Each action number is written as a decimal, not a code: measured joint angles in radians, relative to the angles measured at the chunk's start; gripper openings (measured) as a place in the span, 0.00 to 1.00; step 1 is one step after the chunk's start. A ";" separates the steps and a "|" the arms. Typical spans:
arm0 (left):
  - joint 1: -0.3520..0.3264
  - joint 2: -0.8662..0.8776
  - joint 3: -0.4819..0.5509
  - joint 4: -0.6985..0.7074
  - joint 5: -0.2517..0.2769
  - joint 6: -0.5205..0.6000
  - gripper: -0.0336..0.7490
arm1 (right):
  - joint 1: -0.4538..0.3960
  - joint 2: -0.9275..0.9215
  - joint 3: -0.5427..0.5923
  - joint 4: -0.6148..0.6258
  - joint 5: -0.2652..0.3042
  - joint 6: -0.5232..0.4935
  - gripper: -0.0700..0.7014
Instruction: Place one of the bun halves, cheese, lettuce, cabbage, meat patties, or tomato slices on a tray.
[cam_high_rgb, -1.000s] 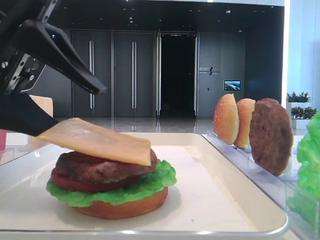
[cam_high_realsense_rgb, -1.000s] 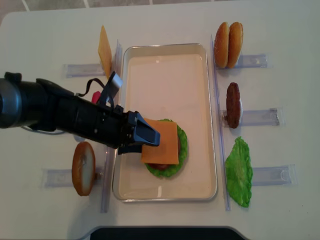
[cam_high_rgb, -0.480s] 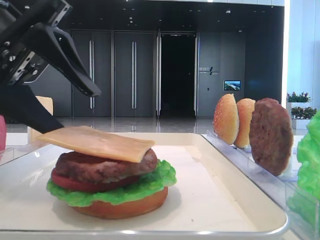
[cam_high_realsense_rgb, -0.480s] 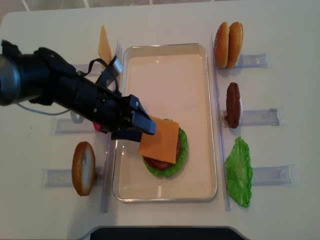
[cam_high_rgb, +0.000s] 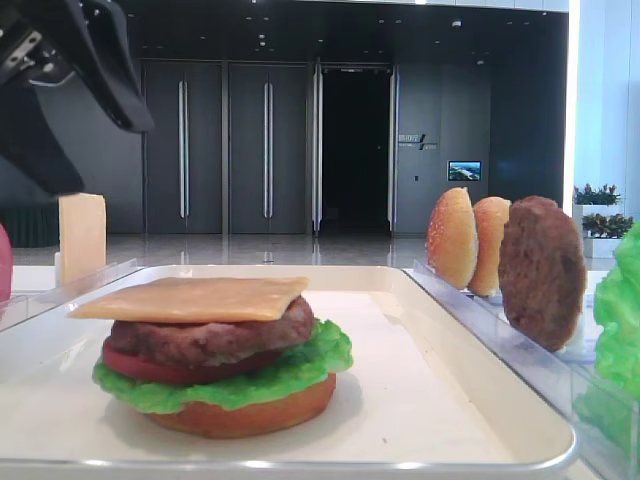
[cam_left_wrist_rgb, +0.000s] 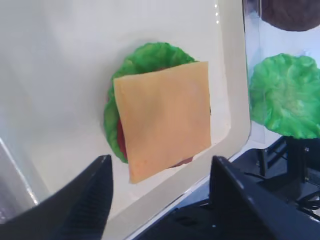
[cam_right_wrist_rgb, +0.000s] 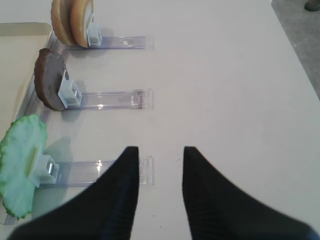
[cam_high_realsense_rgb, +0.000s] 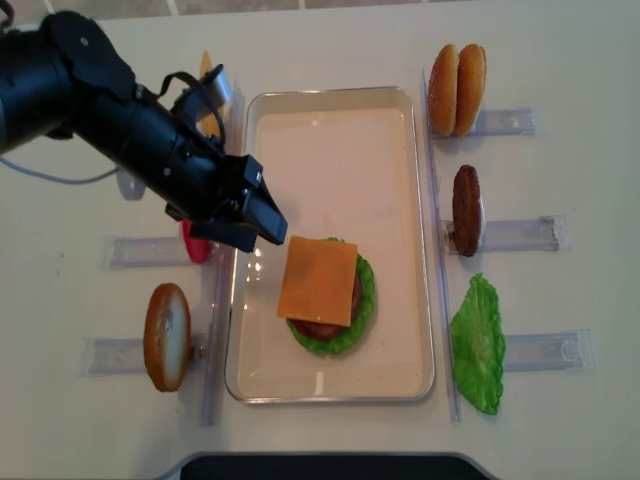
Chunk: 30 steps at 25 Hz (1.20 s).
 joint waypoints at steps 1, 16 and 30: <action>0.000 -0.013 -0.021 0.032 0.004 -0.022 0.64 | 0.000 0.000 0.000 0.000 0.000 0.000 0.40; 0.000 -0.104 -0.180 0.644 0.166 -0.365 0.64 | 0.000 0.000 0.000 0.000 0.000 0.000 0.40; 0.339 -0.123 -0.180 0.709 0.193 -0.344 0.64 | 0.000 0.000 0.000 0.001 0.000 0.000 0.40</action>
